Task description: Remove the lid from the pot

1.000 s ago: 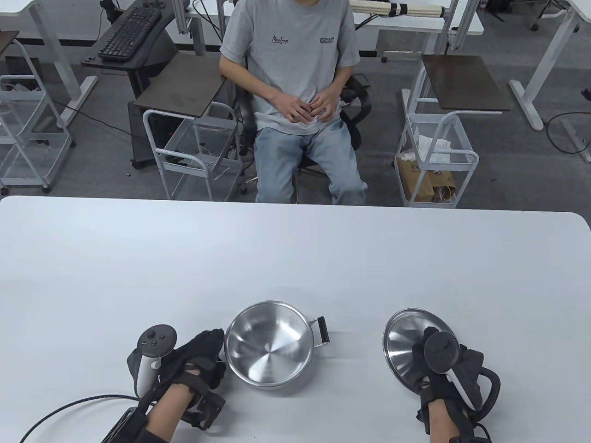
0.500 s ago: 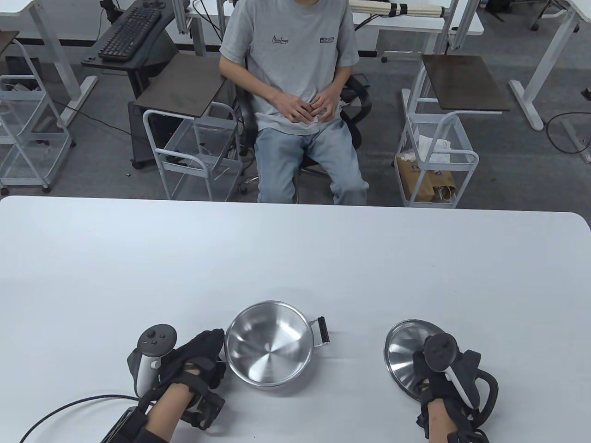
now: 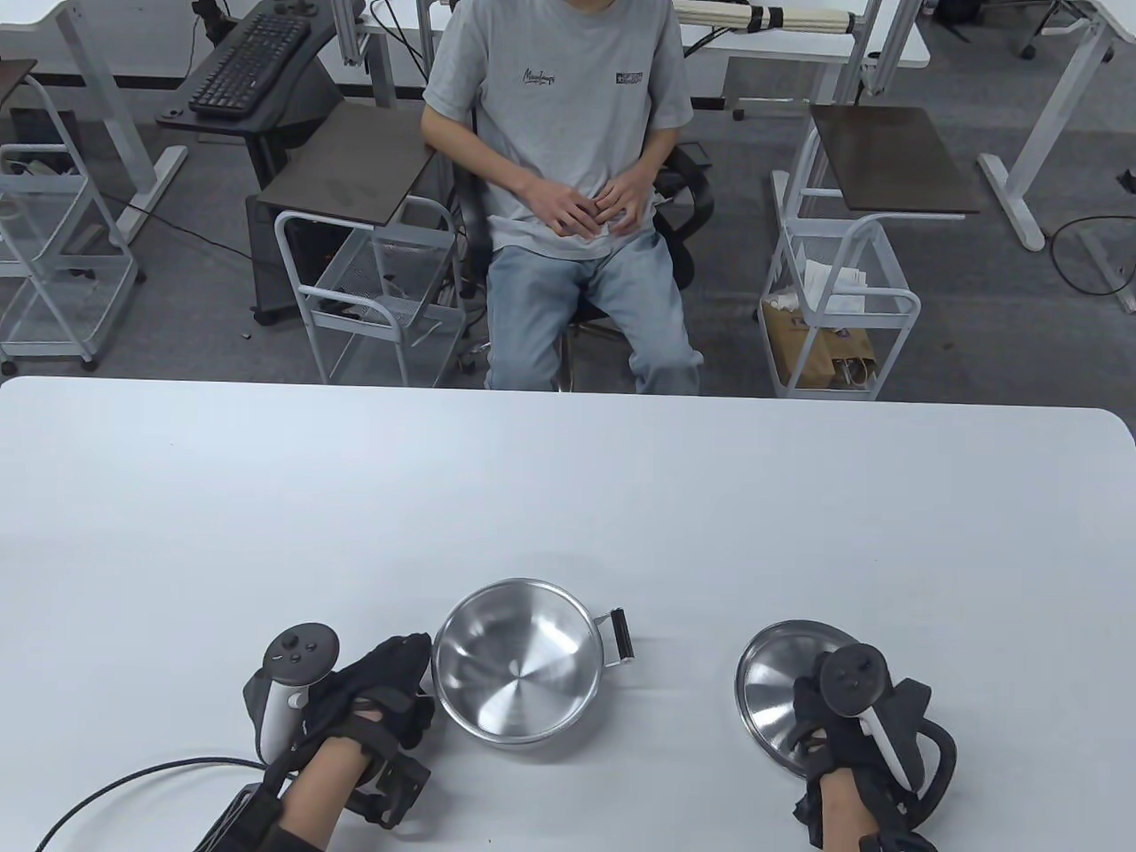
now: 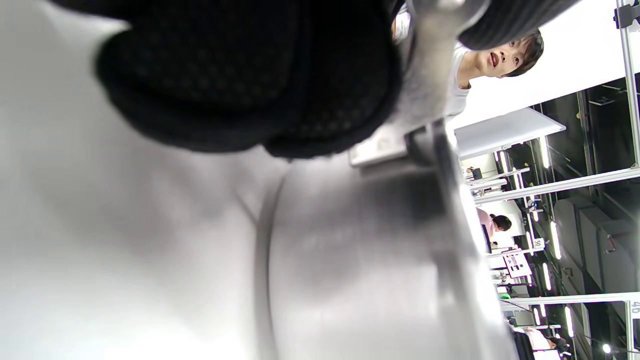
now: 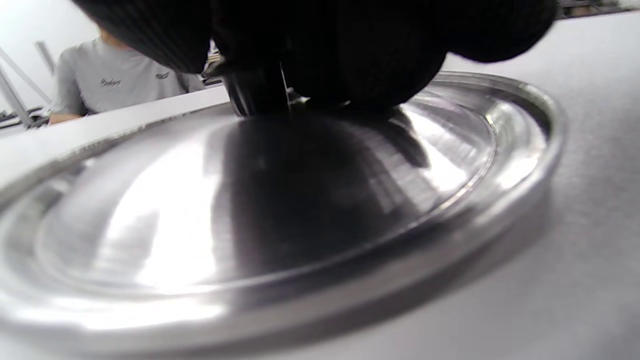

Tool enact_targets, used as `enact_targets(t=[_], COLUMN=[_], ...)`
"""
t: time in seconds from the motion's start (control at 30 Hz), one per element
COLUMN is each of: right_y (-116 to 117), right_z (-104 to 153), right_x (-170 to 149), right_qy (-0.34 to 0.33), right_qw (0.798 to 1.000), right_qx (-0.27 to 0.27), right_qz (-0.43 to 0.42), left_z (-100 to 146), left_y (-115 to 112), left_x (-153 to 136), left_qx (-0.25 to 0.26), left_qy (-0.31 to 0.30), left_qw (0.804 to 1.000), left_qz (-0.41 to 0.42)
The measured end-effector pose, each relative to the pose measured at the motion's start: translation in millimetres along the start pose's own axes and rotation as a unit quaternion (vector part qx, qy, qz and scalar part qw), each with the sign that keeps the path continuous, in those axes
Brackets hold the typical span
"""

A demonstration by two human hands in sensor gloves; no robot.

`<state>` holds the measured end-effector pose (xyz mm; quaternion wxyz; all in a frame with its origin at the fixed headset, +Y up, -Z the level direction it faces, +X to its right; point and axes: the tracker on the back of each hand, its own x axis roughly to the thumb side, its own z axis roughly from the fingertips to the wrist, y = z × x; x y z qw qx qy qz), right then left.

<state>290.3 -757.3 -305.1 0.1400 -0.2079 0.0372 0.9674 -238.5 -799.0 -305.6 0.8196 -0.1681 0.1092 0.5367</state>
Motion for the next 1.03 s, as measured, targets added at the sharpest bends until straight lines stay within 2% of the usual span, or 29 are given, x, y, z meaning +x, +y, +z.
enact_targets(t=[0.1, 0.13, 0.2, 0.27, 0.33, 0.37, 0.4, 0.47, 0.53, 0.6, 0.7, 1.03], right_y=[-10.8, -15.3, -20.4, -20.4, -16.2, -12.4, -10.4, -6.1, -4.9, -4.6, -1.2, 5.3], right_z=[8.0, 12.3, 20.2, 28.9, 36.4, 41.1, 43.9, 52.7, 59.9, 67.2, 74.8, 78.4], right_x=[7.1, 12.7, 23.7, 36.7, 51.1, 59.6, 64.2, 78.5, 88.0, 97.9, 109.2, 117.1], right_qy=[-0.036, -0.054, -0.095, -0.141, -0.201, -0.234, -0.25, -0.298, -0.334, -0.361, -0.385, -0.395], right_qw=[0.998, 0.995, 0.987, 0.969, 0.941, 0.924, 0.916, 0.91, 0.915, 0.923, 0.921, 0.918], right_qx=[-0.039, -0.057, -0.058, -0.04, 0.013, 0.043, 0.055, 0.061, 0.023, -0.011, -0.041, -0.025], right_qz=[-0.033, -0.055, -0.112, -0.198, -0.273, -0.3, -0.308, -0.283, -0.225, -0.134, -0.045, -0.015], left_z=[8.8, 14.4, 25.1, 38.2, 52.8, 59.8, 63.7, 74.0, 80.3, 83.6, 82.8, 75.2], left_y=[12.4, 18.4, 27.3, 32.7, 33.0, 30.7, 27.9, 16.8, 6.7, -3.4, -14.5, -19.2], left_x=[3.7, 7.7, 18.5, 33.6, 47.1, 54.0, 58.6, 68.9, 74.3, 79.3, 81.3, 73.4], left_qx=[0.055, 0.093, 0.152, 0.193, 0.226, 0.236, 0.232, 0.215, 0.202, 0.186, 0.173, 0.162], left_qy=[-0.015, -0.033, -0.085, -0.162, -0.223, -0.25, -0.267, -0.308, -0.329, -0.336, -0.335, -0.32], left_qw=[0.998, 0.995, 0.983, 0.961, 0.937, 0.925, 0.919, 0.902, 0.885, 0.863, 0.838, 0.842], left_qz=[-0.015, -0.027, -0.064, -0.112, -0.148, -0.162, -0.173, -0.212, -0.261, -0.328, -0.395, -0.403])
